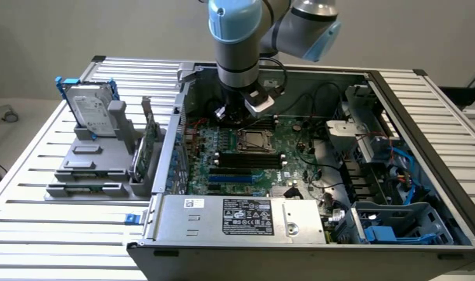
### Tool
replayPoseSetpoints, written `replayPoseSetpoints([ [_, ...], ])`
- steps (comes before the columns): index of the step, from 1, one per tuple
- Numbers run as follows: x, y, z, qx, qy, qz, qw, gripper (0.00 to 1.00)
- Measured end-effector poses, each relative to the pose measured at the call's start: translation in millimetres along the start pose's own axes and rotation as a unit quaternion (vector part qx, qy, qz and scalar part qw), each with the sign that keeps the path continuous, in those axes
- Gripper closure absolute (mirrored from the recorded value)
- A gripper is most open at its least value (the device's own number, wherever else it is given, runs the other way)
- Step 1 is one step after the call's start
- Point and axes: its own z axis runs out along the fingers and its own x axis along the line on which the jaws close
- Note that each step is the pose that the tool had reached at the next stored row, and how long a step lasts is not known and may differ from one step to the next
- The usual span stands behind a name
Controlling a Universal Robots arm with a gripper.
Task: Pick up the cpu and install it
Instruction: 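Install the first cpu locking lever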
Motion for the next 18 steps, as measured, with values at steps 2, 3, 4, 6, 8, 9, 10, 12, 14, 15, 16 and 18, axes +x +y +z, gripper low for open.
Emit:
replayPoseSetpoints([
  [2,0.5,0.5,0.8,-0.0002,0.0001,0.001,1.0,0.89],
  [3,0.7,0.8,1.2,-0.0003,0.0001,0.001,1.0,0.89],
  [4,1.0,1.1,1.7,-0.0004,0.0002,0.001,1.0,0.89],
  [6,1.6,1.6,2.5,-0.0005,0.0003,0.002,1.0,0.89],
  [8,2.1,2.0,3.2,-0.0007,0.0004,0.003,1.0,0.89],
  [9,2.3,2.2,3.6,-0.0008,0.0005,0.003,1.0,0.89],
  [10,2.6,2.5,4.0,-0.0008,0.0005,0.003,1.0,0.89],
  [12,3.2,2.9,4.9,-0.001,0.0006,0.004,1.0,0.89],
  [14,3.7,3.4,5.5,-0.0012,0.0006,0.005,1.0,0.89],
  [15,4.0,3.5,5.8,-0.0013,0.0005,0.005,1.0,0.89],
  [16,4.2,3.7,6.0,-0.0014,0.0006,0.005,1.0,0.89],
  [18,4.6,3.9,6.3,-0.0014,0.0007,0.006,1.0,0.89],
])
